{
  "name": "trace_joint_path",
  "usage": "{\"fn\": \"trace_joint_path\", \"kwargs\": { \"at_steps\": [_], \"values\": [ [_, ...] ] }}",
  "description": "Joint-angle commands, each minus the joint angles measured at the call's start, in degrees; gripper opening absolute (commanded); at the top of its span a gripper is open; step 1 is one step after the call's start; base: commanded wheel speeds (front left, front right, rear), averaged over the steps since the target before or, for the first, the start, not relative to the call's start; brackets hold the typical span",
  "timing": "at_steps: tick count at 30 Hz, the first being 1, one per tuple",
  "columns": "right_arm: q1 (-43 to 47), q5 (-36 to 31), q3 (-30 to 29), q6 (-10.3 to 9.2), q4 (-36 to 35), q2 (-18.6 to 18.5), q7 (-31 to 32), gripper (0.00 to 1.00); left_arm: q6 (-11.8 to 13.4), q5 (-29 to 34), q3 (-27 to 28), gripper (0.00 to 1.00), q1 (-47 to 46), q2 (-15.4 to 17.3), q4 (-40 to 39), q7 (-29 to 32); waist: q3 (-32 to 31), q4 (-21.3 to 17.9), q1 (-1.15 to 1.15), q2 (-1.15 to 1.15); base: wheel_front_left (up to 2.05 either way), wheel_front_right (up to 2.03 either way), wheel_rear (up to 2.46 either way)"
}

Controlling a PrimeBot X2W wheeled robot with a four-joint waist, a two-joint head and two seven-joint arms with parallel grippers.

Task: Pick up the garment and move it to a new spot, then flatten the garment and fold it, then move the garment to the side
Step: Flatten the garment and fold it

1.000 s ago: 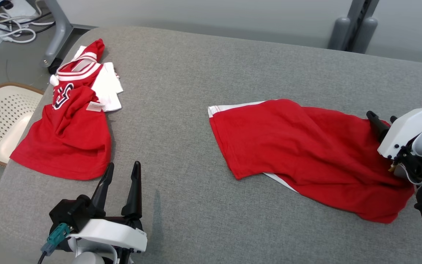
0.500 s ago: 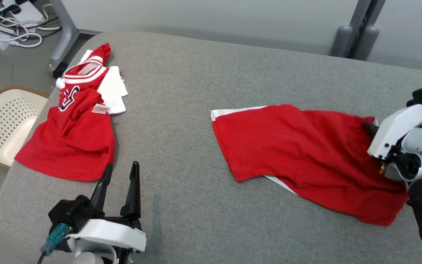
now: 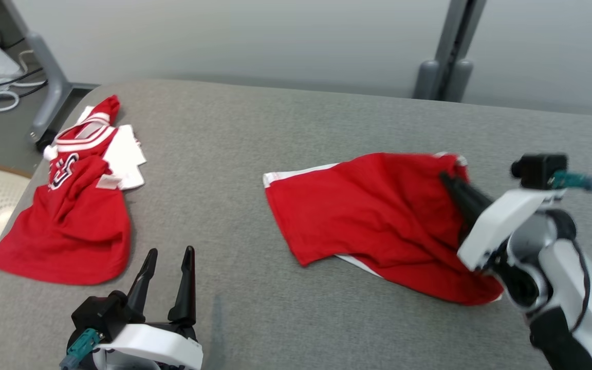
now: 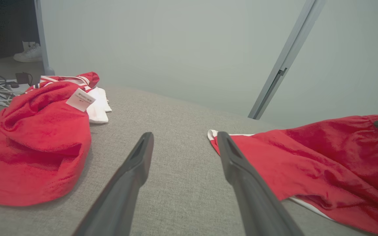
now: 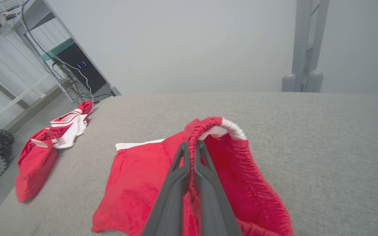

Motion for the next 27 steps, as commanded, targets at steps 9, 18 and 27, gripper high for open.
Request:
{"fn": "trace_joint_path", "kwargs": {
  "at_steps": [9, 18, 27],
  "values": [
    [13.31, 8.26, 14.67, 0.09, -16.35, -10.96, -3.48, 0.0, 0.13, 0.46, -0.25, 1.0, 1.45, 1.36, -0.21, 0.28, -3.49, -7.23, 0.0, 0.0, 0.0, 0.0, 0.0],
    [18.32, 10.26, 21.61, 0.09, -20.46, -17.9, -2.23, 0.0, 0.65, -0.04, -0.44, 1.0, 2.37, 2.05, -1.03, 0.85, -3.68, -10.36, 0.0, 0.0, 0.0, 0.0, 0.0],
    [20.87, 9.13, 25.39, 0.09, -20.38, -23.63, -4.2, 0.09, 0.75, -0.79, -0.33, 1.0, 2.2, 2.37, -1.04, 1.01, -3.24, -10.89, 0.0, 0.0, 0.0, 0.0, 0.0]
  ]
}}
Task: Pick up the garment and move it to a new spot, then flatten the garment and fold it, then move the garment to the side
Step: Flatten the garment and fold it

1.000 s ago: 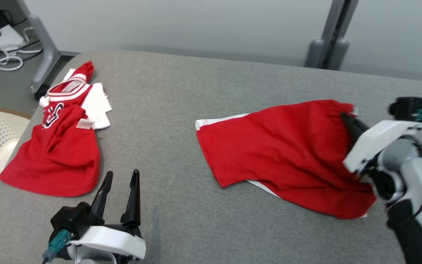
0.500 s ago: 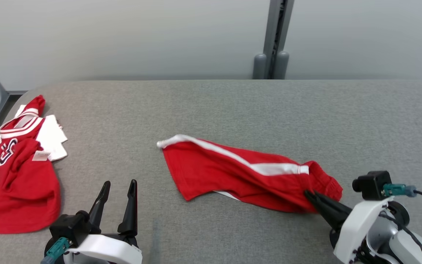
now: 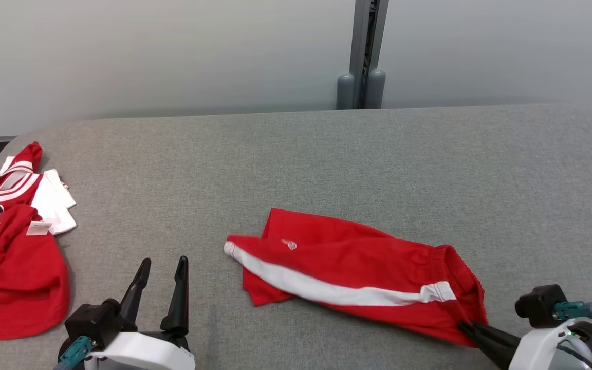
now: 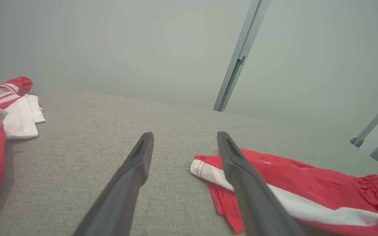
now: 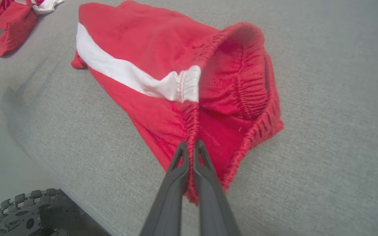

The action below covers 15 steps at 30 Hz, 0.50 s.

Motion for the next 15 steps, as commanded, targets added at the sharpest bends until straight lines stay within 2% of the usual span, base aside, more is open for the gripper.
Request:
{"fn": "trace_joint_path", "kwargs": {
  "at_steps": [1, 3, 4, 5, 6, 15],
  "values": [
    [0.47, -0.62, 0.01, 0.04, 0.92, -0.74, -0.63, 0.19, 0.44, -0.26, 0.15, 1.0, -0.14, 0.21, -0.01, -0.02, 0.08, -0.06, 0.0, 0.0, 0.0, 0.0, 0.0],
    [0.27, -1.34, -0.19, 0.04, 1.9, -1.15, -1.36, 0.33, 0.48, -0.28, 0.11, 1.0, -0.07, 0.19, -0.02, -0.08, 0.13, -0.17, 0.0, 0.0, 0.0, 0.0, 0.0],
    [0.06, -1.76, -0.28, 0.04, 2.54, -1.14, -1.76, 0.44, 0.52, -0.33, 0.12, 1.0, -0.05, 0.22, -0.02, -0.11, 0.13, -0.21, 0.0, 0.0, 0.0, 0.0, 0.0],
    [-0.11, -1.97, -0.58, 0.03, 3.05, -0.89, -2.31, 0.68, 0.63, -0.35, 0.13, 1.0, -0.06, 0.26, -0.02, -0.12, 0.12, -0.26, 0.0, 0.0, 0.0, 0.0, 0.0],
    [-0.21, -2.06, -0.81, 0.03, 3.5, -0.51, -2.81, 1.0, 0.76, -0.36, 0.1, 1.0, -0.08, 0.25, -0.02, -0.13, 0.08, -0.31, 0.0, 0.0, 0.0, 0.0, 0.0],
    [1.42, 1.55, -1.63, 0.04, 2.88, 1.86, -6.61, 1.0, 1.01, -0.91, 0.15, 1.0, 0.04, 0.85, 0.01, 0.27, -0.81, -0.12, 0.0, 0.0, 0.0, 0.0, 0.0]
  ]
}}
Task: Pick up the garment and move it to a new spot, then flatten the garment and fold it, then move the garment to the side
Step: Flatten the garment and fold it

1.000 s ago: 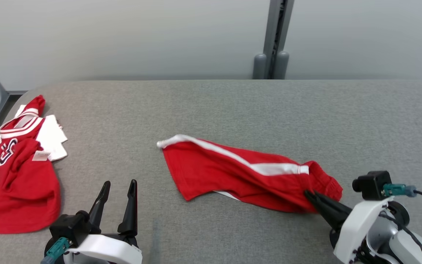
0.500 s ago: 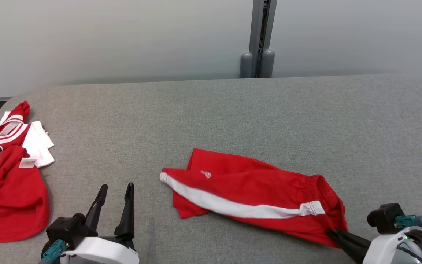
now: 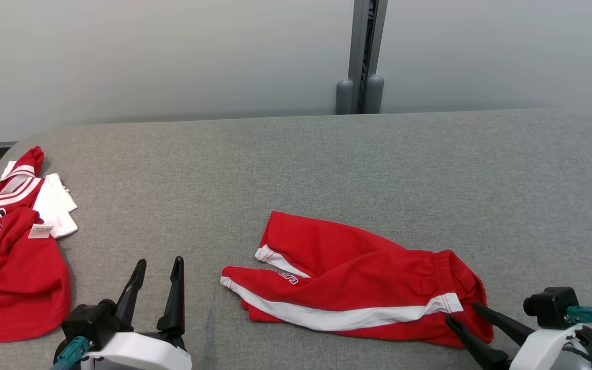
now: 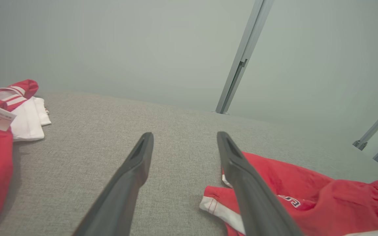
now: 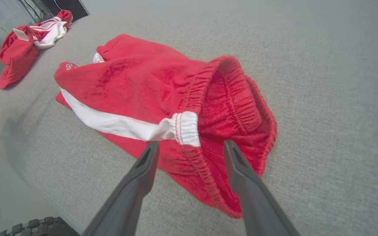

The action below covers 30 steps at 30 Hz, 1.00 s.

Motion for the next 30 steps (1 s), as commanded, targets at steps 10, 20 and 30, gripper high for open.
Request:
{"fn": "trace_joint_path", "kwargs": {
  "at_steps": [10, 20, 30],
  "values": [
    [3.96, 3.12, -5.17, 0.04, -5.93, -3.23, -9.49, 1.0, 1.26, -0.83, 1.13, 1.0, 0.9, 1.06, -1.26, 0.01, -1.29, -0.22, 0.0, 0.0, 0.0, 0.0, 0.0],
    [3.34, -8.89, -24.63, 0.07, -2.79, 7.68, -13.01, 1.0, 2.94, -1.27, 2.72, 1.0, 1.08, 2.46, -5.26, 0.53, -1.51, -1.58, 0.0, 0.0, 0.0, 0.0, 0.0],
    [4.72, -25.19, -40.63, 0.07, -4.27, 23.22, -13.27, 1.0, 4.22, -0.33, 4.14, 1.0, 1.93, 2.71, -8.24, -0.66, -1.64, -1.35, 0.0, 0.0, 0.0, 0.0, 0.0]
  ]
}}
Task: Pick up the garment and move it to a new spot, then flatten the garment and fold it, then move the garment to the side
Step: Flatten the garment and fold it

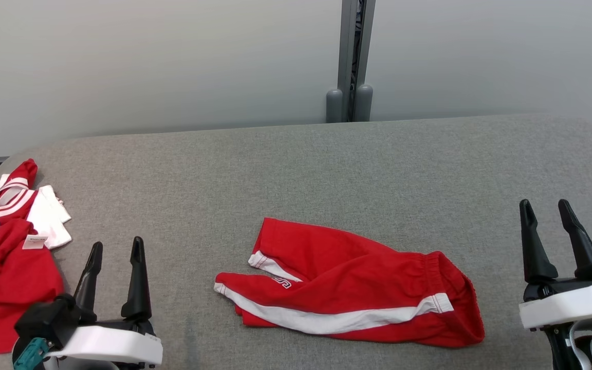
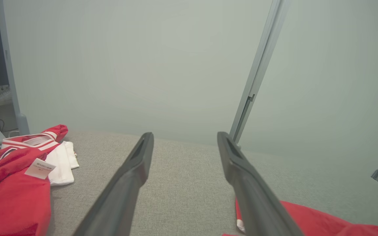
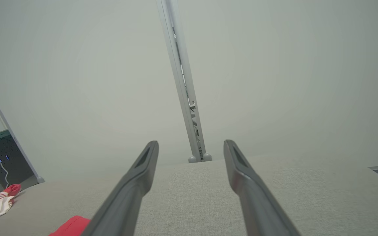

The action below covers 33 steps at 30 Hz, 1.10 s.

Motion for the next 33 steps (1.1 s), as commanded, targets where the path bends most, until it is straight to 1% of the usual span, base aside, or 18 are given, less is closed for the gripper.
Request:
{"fn": "trace_joint_path", "kwargs": {
  "at_steps": [1, 4, 6, 9, 18, 25, 33],
  "values": [
    [0.95, -1.42, -0.81, 0.12, -0.26, 0.85, -0.37, 1.0, 0.27, 0.23, 0.12, 1.0, 0.75, -0.02, -0.07, -0.4, -0.05, 0.1, 0.0, 0.0, 0.0, 0.0, 0.0],
    [1.87, -4.86, -1.63, 0.12, 0.38, 2.84, -0.45, 1.0, -0.16, 1.26, -0.82, 1.0, 1.15, -0.17, 1.07, -0.53, -0.08, 0.32, 0.0, 0.0, 0.0, 0.0, 0.0],
    [1.92, -6.61, -1.29, 0.12, 0.98, 3.39, -0.48, 1.0, -0.14, 2.38, -1.41, 1.0, 1.22, -0.32, 1.64, -0.67, -0.07, 0.32, 0.0, 0.0, 0.0, 0.0, 0.0],
    [1.33, -8.18, -0.51, 0.12, 1.59, 3.28, -0.48, 1.0, -0.34, 3.26, -1.54, 1.0, 1.78, -1.33, 2.05, -0.83, -0.06, 0.26, 0.0, 0.0, 0.0, 0.0, 0.0],
    [2.02, -9.24, -0.5, 0.12, 2.06, 3.76, -0.5, 1.0, -1.66, 5.98, 0.2, 1.0, 2.3, -3.23, 1.91, -0.85, -0.13, 0.88, 0.0, 0.0, 0.0, 0.0, 0.0],
    [2.31, -9.31, -0.33, 0.12, 2.95, 3.65, -0.51, 1.0, -2.7, 6.66, 0.92, 1.0, 2.41, -3.81, 3.0, -0.86, -0.29, 1.18, 0.0, 0.0, 0.0, 0.0, 0.0],
    [2.26, -8.65, 0.07, 0.12, 3.33, 3.33, -0.51, 1.0, -3.33, 7.4, 1.63, 1.0, 2.35, -4.64, 3.63, -0.86, -0.38, 1.45, 0.0, 0.0, 0.0, 0.0, 0.0]
  ]
}}
